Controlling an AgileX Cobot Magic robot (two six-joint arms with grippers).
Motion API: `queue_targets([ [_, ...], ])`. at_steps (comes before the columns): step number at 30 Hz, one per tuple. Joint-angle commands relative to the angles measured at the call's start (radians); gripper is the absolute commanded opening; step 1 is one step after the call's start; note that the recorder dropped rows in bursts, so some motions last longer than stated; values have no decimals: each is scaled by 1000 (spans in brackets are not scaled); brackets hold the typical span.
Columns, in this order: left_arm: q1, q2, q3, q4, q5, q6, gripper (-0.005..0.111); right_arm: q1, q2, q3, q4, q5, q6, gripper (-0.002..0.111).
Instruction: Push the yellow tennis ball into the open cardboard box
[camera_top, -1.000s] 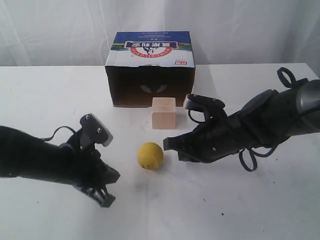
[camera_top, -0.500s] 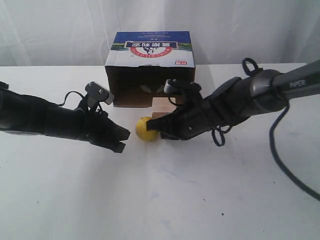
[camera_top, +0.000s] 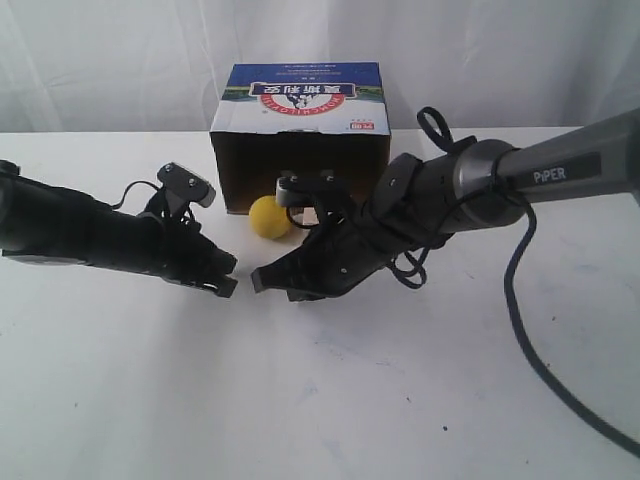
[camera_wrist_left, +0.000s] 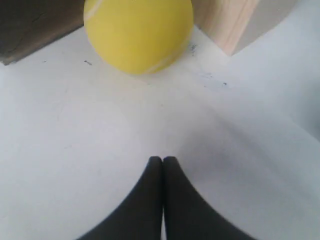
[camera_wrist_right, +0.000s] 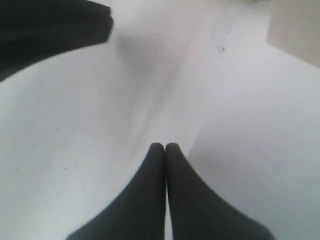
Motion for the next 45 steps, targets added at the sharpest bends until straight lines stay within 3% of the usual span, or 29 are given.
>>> queue_targets([
  [1,19,-3,-4,-21,25,121,0,0,-10,-5,-93,40,64,0],
  [11,22,-1,-4,-21,59,107,0,0,-134,-5,-99,94,106,0],
  [15,23,45,2,-21,265,101,0,0,-188,-5,-168,135,202,0],
  [17,23,56,23,-21,292,55,0,0,-215,-5,-326,143,324,0],
  [21,23,67,28,-21,297,115,0,0,-242,-5,-550,188,462,0],
  [31,23,133,-149,-21,329,152,0,0,-247,-5,-567,225,468,0],
  [45,23,43,-37,-21,265,152,0,0,-247,-5,-567,207,478,0],
])
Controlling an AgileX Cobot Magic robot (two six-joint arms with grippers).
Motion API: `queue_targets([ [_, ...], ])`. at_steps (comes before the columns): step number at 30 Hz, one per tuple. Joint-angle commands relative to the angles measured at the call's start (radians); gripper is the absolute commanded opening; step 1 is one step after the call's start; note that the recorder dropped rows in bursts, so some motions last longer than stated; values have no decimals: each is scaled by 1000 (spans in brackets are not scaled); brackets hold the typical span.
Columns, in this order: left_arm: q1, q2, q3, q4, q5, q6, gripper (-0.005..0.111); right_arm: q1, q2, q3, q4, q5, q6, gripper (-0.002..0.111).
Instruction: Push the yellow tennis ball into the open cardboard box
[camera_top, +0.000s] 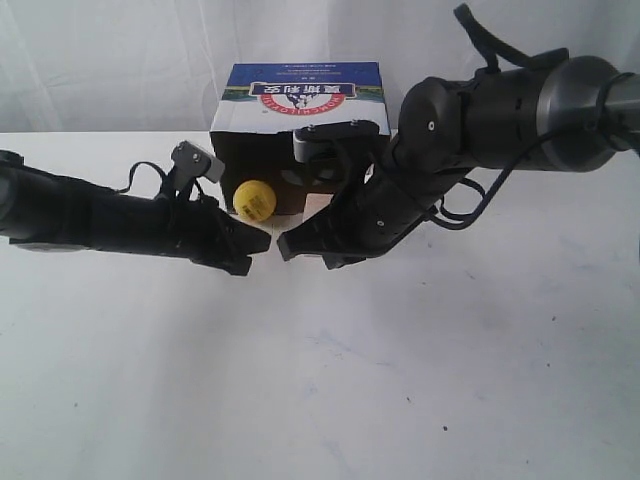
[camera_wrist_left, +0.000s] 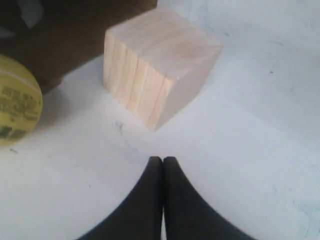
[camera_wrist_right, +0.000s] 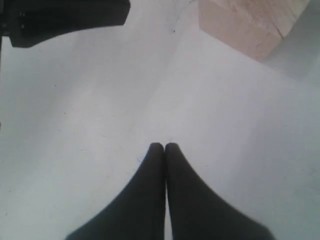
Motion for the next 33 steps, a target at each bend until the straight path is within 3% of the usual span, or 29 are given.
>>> queue_targets([
  [1,2,12,30,-21,-41,152,0,0,-12,-2,-6,2,3,0],
  [6,2,62,-24,-21,-40,152,0,0,-12,-2,-4,43,3,0],
  [17,2,202,-331,-21,-14,141,0,0,-12,-2,0,74,3,0],
  [23,2,180,-301,-21,57,128,0,0,-12,-2,21,74,3,0],
  [33,2,172,-281,-21,40,115,0,0,-12,-2,21,85,3,0],
])
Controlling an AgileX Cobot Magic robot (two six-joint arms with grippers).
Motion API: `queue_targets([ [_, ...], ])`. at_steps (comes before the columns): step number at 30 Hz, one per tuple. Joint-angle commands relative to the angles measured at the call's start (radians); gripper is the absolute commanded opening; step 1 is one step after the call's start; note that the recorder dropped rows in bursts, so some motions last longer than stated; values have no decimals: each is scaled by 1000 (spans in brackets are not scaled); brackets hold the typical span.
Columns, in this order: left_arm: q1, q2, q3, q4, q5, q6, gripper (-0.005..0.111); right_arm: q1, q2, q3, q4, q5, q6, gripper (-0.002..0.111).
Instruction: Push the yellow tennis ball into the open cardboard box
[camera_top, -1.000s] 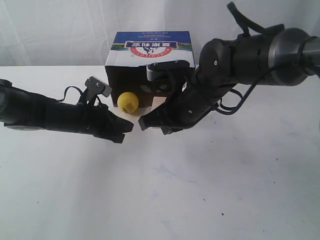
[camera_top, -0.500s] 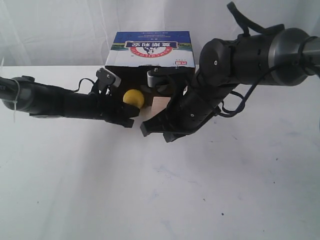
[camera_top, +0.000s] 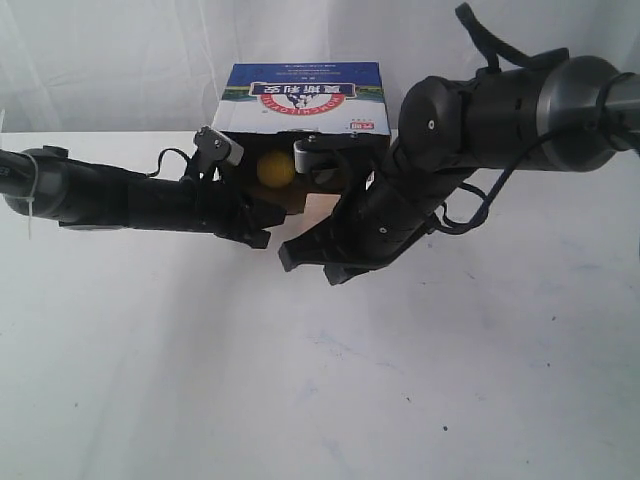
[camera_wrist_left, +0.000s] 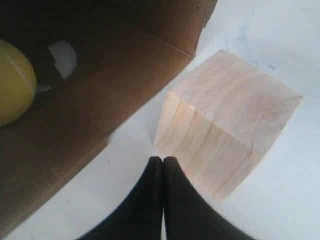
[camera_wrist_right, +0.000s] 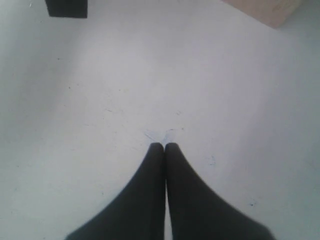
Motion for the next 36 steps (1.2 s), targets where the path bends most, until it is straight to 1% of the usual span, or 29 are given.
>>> queue_targets([
  [1,2,-24,7,-21,26,104,0,0,-12,-2,-9,13,1,0],
  [4,2,-75,39,-21,-35,102,0,0,-25,-2,-69,23,44,0],
  [7,2,-177,120,-21,-87,121,0,0,-72,25,-185,26,148,0],
  [10,2,-310,251,-21,-109,145,0,0,-184,102,-354,-10,303,0],
  [13,2,-472,415,-21,-176,124,0,0,-319,203,-565,-47,484,0],
  [14,2,-526,466,-21,-216,109,0,0,-360,232,-674,-50,538,0],
  [15,2,-581,509,-21,-264,93,0,0,-419,277,-791,-51,636,0],
  [17,2,-681,568,-21,-407,62,0,0,-503,339,-1082,-51,803,0],
  [20,14,-833,594,-21,-652,54,0,-39,-612,409,-1574,-16,1118,0],
  [21,26,-872,592,-21,-685,54,0,-62,-640,418,-1739,24,1255,0],
  [22,48,-922,592,-21,-697,54,0,-88,-659,419,-1836,81,1362,0],
  [23,73,-978,592,-21,-695,36,0,-115,-686,419,-1916,140,1500,0],
  [24,100,-1037,594,-21,-682,2,0,-142,-718,419,-1952,166,1561,0],
  [25,120,-1088,600,-21,-667,-28,0,-162,-749,419,-1944,155,1567,0],
  [26,146,-1169,611,-21,-654,-61,0,-186,-794,420,-1898,108,1535,0],
  [28,167,-1281,635,-21,-654,-82,0,-227,-885,440,-1754,-34,1426,0],
  [30,179,-1419,681,-21,-660,-74,0,-257,-986,487,-1556,-200,1219,0],
  [31,179,-1488,710,-21,-667,-74,0,-262,-1035,516,-1434,-242,1121,0],
  [34,179,-1686,796,-21,-680,-74,0,-262,-1194,595,-1067,-230,894,0],
  [36,179,-1797,844,-21,-681,-74,0,-262,-1302,643,-882,-208,752,0],
])
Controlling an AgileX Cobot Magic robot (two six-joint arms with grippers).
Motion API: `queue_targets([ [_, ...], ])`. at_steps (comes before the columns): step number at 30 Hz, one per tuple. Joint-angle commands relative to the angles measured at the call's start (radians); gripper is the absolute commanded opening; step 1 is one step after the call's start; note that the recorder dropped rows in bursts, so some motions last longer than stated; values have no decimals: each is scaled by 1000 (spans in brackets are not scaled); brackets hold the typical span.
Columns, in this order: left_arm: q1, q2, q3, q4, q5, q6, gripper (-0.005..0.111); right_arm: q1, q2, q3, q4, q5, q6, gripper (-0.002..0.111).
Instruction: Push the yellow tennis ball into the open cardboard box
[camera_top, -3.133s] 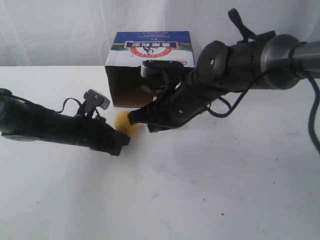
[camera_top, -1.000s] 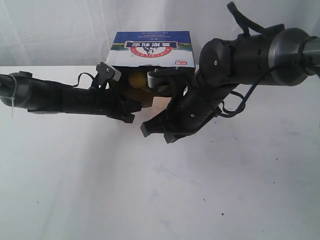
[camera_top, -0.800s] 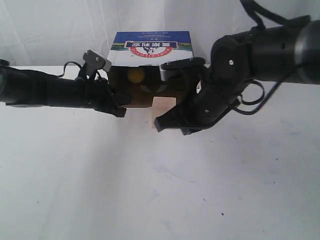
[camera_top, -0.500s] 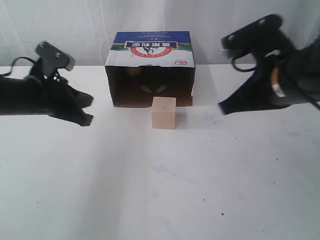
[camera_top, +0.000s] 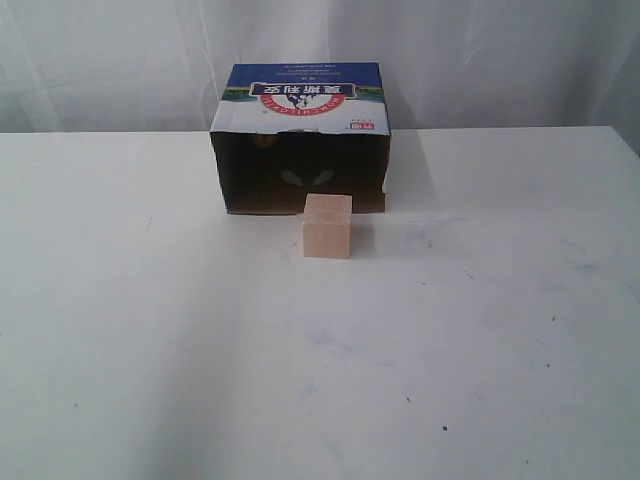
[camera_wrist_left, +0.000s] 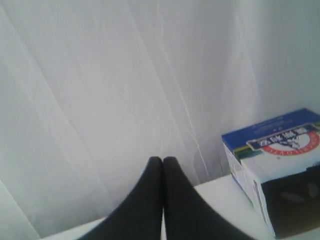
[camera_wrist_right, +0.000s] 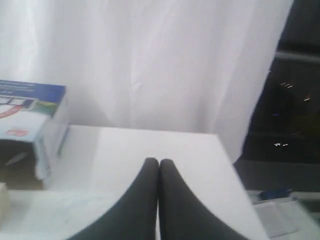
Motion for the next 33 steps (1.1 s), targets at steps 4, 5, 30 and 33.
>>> queue_targets([
  [4,4,-359,164,-24,-19,-11,0,-11,-396,179,479,-10,-382,0],
  [5,4,-380,185,-24,-22,-11,0,-11,-434,200,468,-26,-397,0],
  [30,4,-355,661,-24,101,-301,0,-11,-402,490,265,-221,-127,0],
  [33,4,-355,661,-24,101,-301,0,-11,-402,490,265,-221,-127,0],
])
